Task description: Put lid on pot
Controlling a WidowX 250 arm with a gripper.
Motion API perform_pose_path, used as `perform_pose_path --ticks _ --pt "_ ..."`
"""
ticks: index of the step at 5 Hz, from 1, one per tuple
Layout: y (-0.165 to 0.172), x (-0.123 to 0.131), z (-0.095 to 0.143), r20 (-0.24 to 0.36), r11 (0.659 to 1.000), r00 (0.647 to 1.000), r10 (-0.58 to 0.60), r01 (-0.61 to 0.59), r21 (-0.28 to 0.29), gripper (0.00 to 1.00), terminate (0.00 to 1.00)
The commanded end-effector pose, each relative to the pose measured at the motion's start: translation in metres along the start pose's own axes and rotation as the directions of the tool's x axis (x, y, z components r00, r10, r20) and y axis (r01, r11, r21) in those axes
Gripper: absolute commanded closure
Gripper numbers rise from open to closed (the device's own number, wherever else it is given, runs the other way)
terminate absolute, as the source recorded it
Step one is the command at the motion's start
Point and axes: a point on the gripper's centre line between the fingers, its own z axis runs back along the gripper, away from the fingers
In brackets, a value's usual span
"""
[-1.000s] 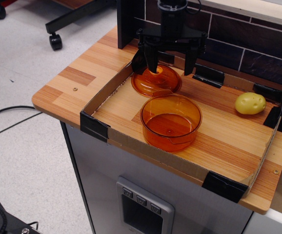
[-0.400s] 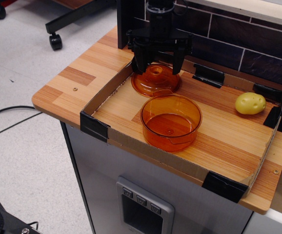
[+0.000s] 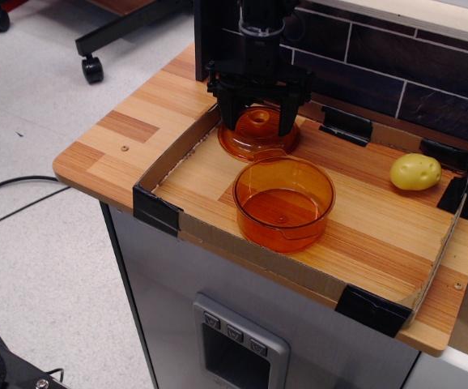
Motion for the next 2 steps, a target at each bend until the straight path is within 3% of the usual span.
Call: perform_pose_path --ticks 1,2 --pt "-0.0089 0.0097 0.0150 0.057 1.000 0.998 0.003 -0.002 -0.003 0.00 0.00" --pt "-0.0066 0.0120 0.0176 0.055 1.000 0.998 0.010 -0.009 -0.026 1.00 0.00"
